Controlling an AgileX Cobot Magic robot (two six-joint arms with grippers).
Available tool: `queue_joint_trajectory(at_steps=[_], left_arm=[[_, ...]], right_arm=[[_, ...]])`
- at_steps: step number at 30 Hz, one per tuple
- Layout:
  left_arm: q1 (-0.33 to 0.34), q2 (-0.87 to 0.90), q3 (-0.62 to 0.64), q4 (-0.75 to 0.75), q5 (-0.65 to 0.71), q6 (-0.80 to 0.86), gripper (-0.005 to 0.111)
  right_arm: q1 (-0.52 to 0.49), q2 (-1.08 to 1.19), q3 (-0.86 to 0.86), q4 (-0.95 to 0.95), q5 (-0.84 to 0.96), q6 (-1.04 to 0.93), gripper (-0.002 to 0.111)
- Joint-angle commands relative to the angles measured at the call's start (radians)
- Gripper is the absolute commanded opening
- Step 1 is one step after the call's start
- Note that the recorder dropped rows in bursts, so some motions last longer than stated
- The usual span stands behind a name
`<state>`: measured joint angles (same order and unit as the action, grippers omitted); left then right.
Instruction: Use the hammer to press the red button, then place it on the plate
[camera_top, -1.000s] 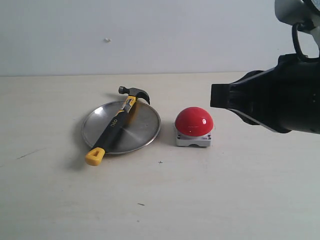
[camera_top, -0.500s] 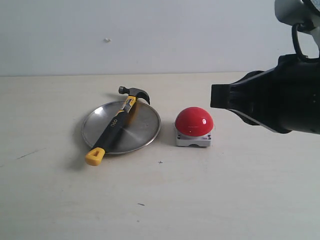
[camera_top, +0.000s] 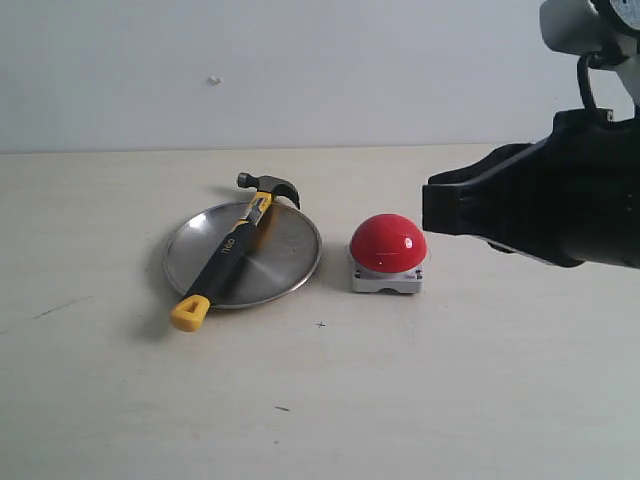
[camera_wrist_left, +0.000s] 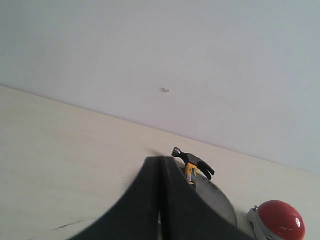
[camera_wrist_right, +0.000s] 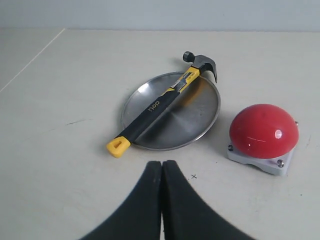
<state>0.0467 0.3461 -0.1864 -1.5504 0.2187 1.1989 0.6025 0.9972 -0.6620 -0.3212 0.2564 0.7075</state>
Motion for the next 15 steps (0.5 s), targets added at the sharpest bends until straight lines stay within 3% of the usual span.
queue_joint_trajectory(at_steps=[1,8,13,15], left_arm=[[0.001,-0.007,0.002,0.001,-0.006,0.004,0.000],[0.001,-0.007,0.002,0.001,-0.006,0.004,0.000],[0.001,-0.007,0.002,0.001,-0.006,0.004,0.000],[0.001,-0.007,0.002,0.001,-0.006,0.004,0.000]], right_arm=[[-0.005,-0.060,0.009,-0.019,0.011,-0.032,0.000],[-0.157,-0.259,0.187,-0.073,-0.072,-0.140,0.000],[-0.321,-0.451,0.444,-0.080,-0.402,-0.182,0.000],[-0.363,-0.516,0.502,-0.077,-0.447,-0.182,0.000]])
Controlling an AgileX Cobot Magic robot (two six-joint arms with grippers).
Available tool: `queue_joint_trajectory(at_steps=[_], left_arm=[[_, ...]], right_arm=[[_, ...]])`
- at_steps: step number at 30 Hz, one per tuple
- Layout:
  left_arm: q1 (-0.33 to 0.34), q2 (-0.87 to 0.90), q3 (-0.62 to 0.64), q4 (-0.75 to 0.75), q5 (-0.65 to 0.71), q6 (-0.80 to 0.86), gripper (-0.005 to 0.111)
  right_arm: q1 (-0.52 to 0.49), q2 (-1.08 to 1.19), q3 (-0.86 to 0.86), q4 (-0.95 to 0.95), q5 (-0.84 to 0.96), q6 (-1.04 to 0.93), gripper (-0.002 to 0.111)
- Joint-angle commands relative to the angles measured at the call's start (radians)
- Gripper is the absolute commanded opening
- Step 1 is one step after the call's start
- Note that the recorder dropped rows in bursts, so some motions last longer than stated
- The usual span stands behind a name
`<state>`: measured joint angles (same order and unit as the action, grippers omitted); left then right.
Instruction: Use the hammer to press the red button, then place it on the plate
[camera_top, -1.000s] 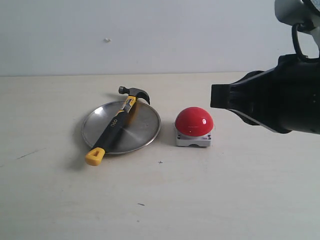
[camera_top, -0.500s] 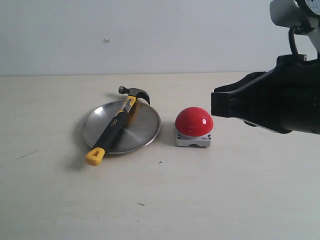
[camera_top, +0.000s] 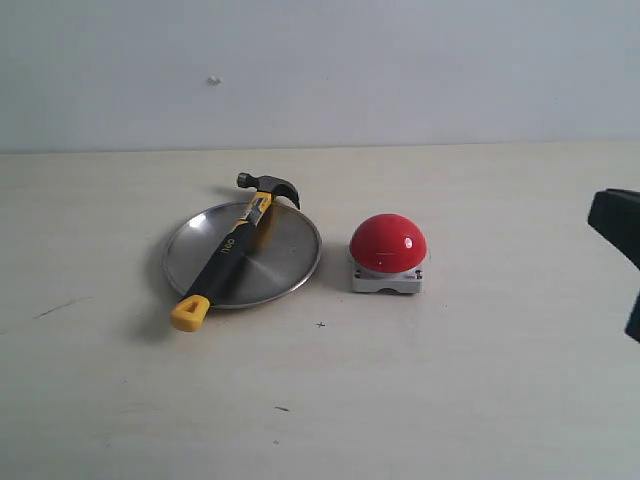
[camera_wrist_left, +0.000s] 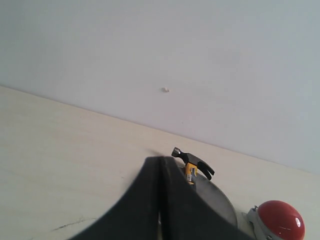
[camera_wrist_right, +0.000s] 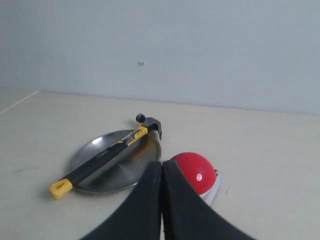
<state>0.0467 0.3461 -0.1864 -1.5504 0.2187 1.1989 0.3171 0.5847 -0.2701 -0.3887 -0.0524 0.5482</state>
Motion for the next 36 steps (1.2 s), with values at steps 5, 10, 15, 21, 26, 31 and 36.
queue_joint_trajectory(at_steps=[5,10,15,21,26,31,36], left_arm=[[0.001,-0.007,0.002,0.001,-0.006,0.004,0.000],[0.001,-0.007,0.002,0.001,-0.006,0.004,0.000],[0.001,-0.007,0.002,0.001,-0.006,0.004,0.000],[0.001,-0.007,0.002,0.001,-0.006,0.004,0.000],[0.001,-0.007,0.002,0.001,-0.006,0.004,0.000],[0.001,-0.007,0.002,0.001,-0.006,0.004,0.000],[0.001,-0.007,0.002,0.001,-0.006,0.004,0.000]], right_arm=[[-0.198,-0.272,0.227,-0.005,-0.161,-0.005,0.000],[-0.267,-0.418,0.270,-0.005,-0.104,0.008,0.000],[-0.284,-0.517,0.270,-0.003,0.031,0.062,0.000],[-0.284,-0.580,0.270,-0.003,0.059,0.153,0.000],[-0.284,-0.584,0.270,-0.003,0.059,0.160,0.000],[-0.284,-0.584,0.270,-0.003,0.059,0.160,0.000],[-0.284,-0.584,0.270,-0.003,0.059,0.160,0.000]])
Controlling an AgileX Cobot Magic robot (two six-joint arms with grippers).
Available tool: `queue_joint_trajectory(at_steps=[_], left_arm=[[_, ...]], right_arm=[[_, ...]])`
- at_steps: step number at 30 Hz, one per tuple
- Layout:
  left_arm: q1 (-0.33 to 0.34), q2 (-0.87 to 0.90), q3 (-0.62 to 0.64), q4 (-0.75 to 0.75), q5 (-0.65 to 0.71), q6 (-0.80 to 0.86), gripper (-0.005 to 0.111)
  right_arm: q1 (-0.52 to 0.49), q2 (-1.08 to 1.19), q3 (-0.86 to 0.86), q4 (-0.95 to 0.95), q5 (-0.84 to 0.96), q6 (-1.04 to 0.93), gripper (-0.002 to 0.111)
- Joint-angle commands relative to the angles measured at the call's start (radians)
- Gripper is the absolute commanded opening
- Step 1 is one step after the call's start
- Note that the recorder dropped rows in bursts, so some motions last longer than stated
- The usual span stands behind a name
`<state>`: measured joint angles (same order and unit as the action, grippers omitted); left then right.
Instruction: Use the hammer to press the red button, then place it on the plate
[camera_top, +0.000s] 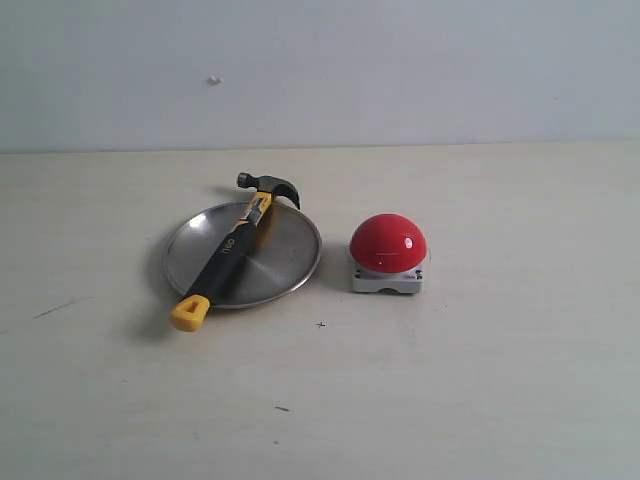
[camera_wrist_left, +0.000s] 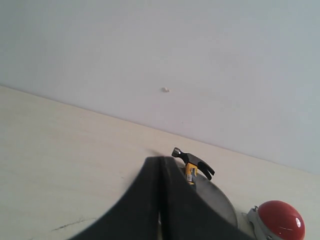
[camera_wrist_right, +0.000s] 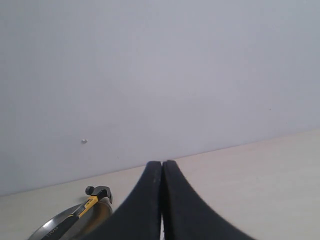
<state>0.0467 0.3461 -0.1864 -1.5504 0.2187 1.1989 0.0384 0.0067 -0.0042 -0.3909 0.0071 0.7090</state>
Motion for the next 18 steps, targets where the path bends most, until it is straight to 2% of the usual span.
queue_joint_trajectory(at_steps=[1,14,18], left_arm=[[0.001,-0.007,0.002,0.001,-0.006,0.004,0.000],[0.001,-0.007,0.002,0.004,-0.006,0.008,0.000],[0.001,-0.007,0.002,0.004,-0.052,0.106,0.000]], right_arm=[[-0.005,-0.006,0.004,-0.001,0.000,0.000,0.000],[-0.005,-0.006,0.004,-0.001,0.000,0.000,0.000],[-0.005,-0.006,0.004,-0.001,0.000,0.000,0.000]])
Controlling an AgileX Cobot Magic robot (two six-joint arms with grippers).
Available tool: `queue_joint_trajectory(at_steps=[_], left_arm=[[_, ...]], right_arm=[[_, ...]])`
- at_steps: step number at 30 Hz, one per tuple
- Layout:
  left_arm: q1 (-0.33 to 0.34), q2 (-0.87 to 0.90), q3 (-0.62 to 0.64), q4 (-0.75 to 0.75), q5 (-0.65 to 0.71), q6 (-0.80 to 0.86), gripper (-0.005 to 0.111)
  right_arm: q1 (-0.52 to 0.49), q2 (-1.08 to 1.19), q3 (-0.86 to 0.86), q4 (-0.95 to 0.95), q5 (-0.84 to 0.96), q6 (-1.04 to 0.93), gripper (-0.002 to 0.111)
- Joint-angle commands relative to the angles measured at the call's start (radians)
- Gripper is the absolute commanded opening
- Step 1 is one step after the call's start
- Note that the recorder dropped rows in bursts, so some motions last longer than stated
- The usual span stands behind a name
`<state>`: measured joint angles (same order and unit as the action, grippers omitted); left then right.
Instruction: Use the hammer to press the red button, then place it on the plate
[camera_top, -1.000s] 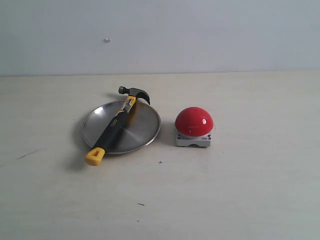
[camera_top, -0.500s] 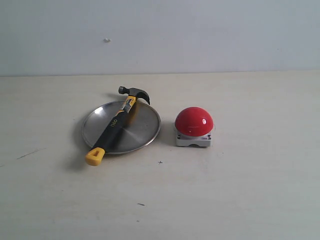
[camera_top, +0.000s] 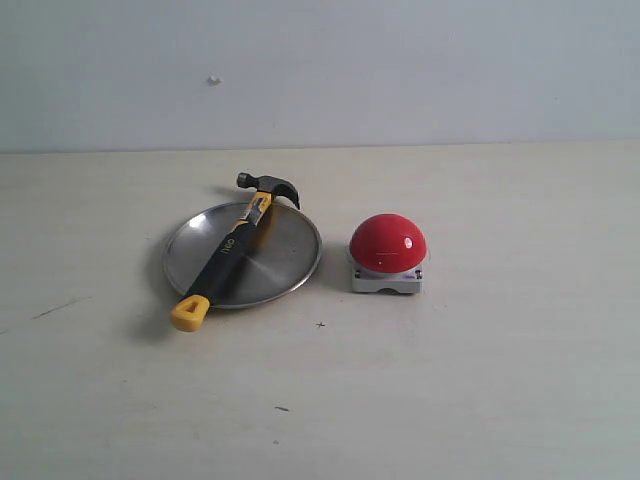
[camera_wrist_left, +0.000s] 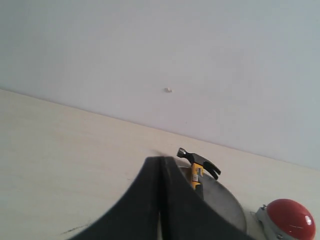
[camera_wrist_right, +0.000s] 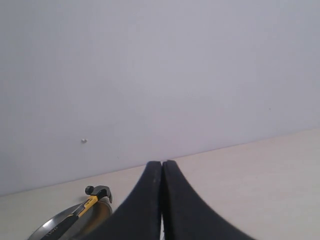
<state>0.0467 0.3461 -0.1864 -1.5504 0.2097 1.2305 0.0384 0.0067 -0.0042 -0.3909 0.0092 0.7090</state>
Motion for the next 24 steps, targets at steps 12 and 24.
queue_joint_trajectory(at_steps=[12,24], left_arm=[[0.016,-0.007,0.002,0.025,-0.041,0.063,0.000],[0.100,-0.077,0.011,1.281,-0.058,-1.311,0.000]], right_arm=[[-0.005,-0.007,0.004,-0.001,0.007,0.000,0.000],[-0.005,-0.007,0.004,-0.001,0.007,0.000,0.000]])
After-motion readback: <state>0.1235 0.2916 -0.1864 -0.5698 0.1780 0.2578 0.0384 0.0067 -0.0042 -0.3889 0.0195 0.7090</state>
